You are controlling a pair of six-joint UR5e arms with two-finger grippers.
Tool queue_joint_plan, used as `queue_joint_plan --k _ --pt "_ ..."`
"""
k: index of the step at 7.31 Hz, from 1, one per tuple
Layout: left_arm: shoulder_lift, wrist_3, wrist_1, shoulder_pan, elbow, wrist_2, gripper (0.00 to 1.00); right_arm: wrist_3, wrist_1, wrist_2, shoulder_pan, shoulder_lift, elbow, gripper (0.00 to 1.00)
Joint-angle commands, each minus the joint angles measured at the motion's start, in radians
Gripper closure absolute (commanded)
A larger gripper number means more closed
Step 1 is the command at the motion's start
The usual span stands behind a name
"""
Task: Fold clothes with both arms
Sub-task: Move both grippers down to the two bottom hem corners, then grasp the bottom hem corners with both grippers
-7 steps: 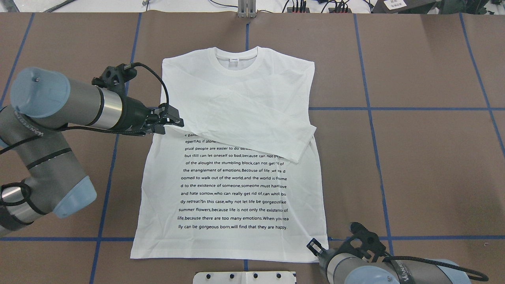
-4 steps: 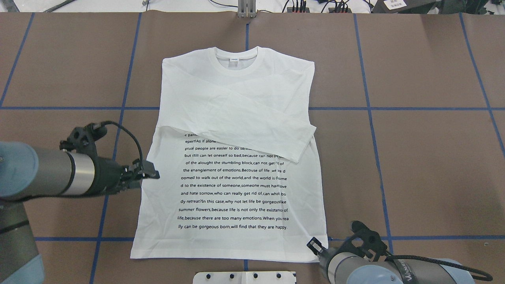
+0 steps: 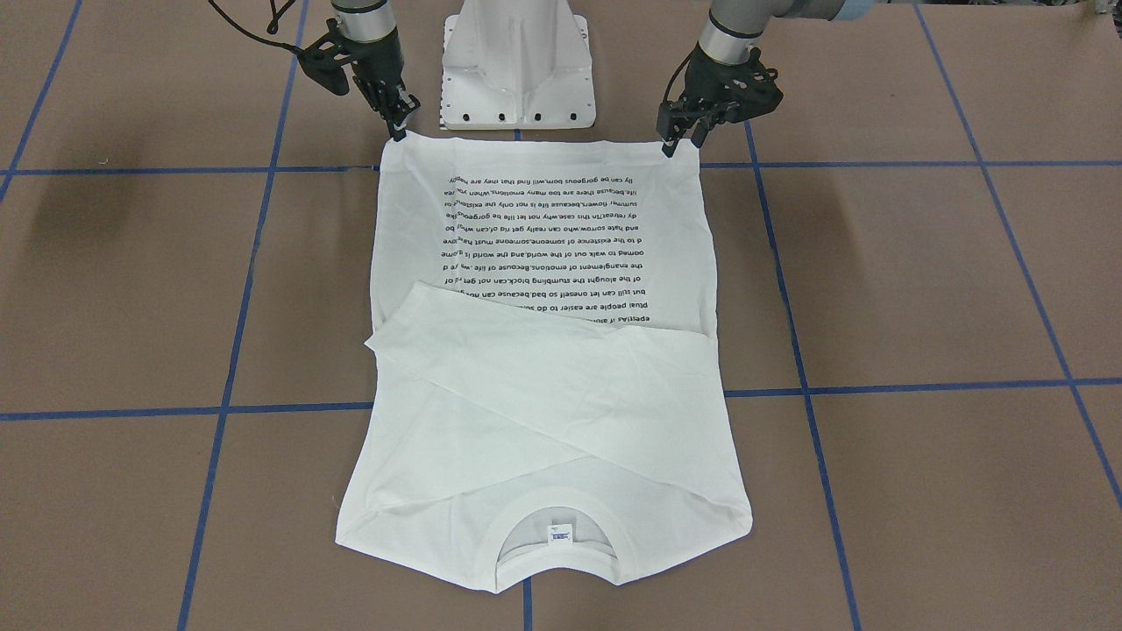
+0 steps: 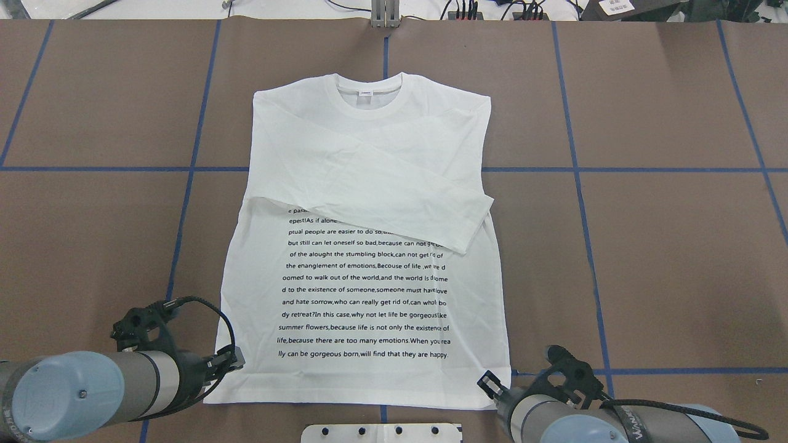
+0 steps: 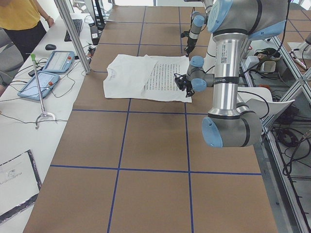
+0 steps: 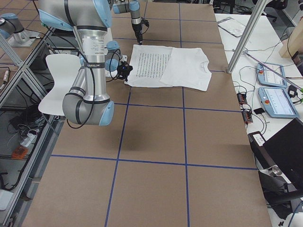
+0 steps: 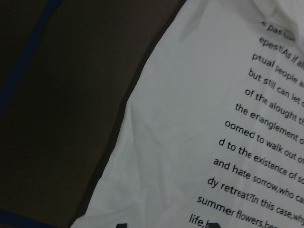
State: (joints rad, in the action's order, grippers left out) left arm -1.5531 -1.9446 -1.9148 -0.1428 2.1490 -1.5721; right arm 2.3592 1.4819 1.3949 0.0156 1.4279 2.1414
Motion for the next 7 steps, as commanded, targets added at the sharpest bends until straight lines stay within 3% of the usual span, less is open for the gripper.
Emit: queue_joint_plan --k 1,7 --pt "0.044 -0.034 0.011 0.019 -0.001 0.004 0.36 0.000 0.000 -0.001 0.000 0.000 0.000 1.00" --pt "0.031 -0.066 0.010 0.063 -0.021 -0.006 0.39 0.000 0.000 -0.005 0.001 0.000 0.005 1.00"
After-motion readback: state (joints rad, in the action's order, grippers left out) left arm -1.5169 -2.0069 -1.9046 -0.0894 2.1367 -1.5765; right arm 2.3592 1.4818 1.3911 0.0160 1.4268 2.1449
